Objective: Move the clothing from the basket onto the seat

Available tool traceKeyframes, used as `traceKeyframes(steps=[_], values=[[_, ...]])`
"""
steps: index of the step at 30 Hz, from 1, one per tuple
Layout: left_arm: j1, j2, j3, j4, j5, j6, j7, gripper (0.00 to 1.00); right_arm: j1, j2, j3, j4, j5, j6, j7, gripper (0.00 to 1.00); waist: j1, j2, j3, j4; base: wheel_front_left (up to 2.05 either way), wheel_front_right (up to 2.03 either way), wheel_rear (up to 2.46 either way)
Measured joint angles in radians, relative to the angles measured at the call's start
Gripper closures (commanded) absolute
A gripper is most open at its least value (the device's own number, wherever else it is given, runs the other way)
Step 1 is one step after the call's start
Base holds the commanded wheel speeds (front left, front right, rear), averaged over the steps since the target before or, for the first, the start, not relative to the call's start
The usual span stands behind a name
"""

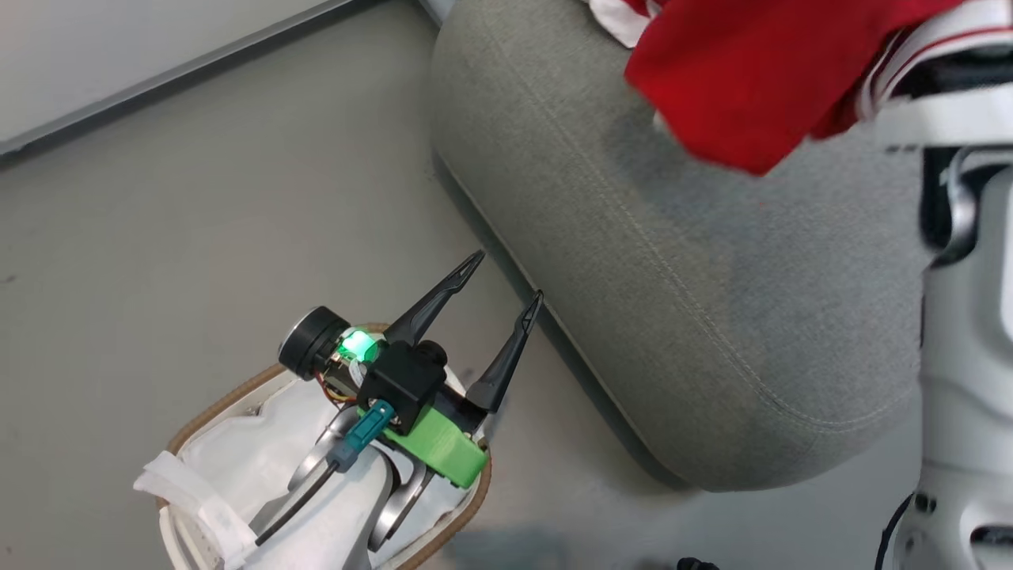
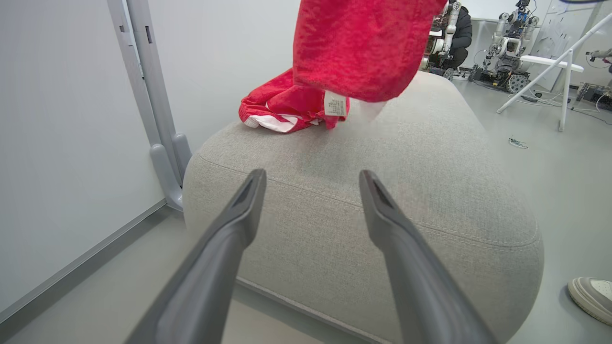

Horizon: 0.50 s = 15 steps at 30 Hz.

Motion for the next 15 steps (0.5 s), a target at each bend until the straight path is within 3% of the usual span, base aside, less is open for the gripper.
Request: traceKeyframes(steps=[4, 6, 9, 15], values=[[-0.031, 0.006, -0.031, -0.013, 0.008, 0.0, 0.0, 0.0, -0.188, -0.053, -0.094, 0.045, -0.064, 0.0, 0.0, 1.0, 0.0, 0.0, 0.042, 0.057, 0.0, 0.0, 0.0], [-0.047, 0.009, -0.047, -0.019, 0.013, 0.0, 0.0, 0.0, -0.29, -0.117, -0.139, 0.1, -0.065, 0.0, 0.0, 1.0, 0.0, 0.0, 0.068, 0.089, 0.0, 0.0, 0.0], [-0.07, 0.009, -0.062, -0.036, 0.021, 0.0, 0.0, 0.0, -0.417, -0.217, -0.17, 0.188, -0.061, 0.0, 0.0, 1.0, 0.0001, 0.0, 0.104, 0.135, 0.0, 0.0, 0.0], [-0.104, 0.001, -0.068, -0.064, 0.035, 0.0, 0.0, 0.0, -0.559, -0.349, -0.189, 0.419, -0.071, 0.0, 0.032, 1.0, 0.0001, 0.0, 0.187, 0.213, 0.0, 0.0, 0.0]])
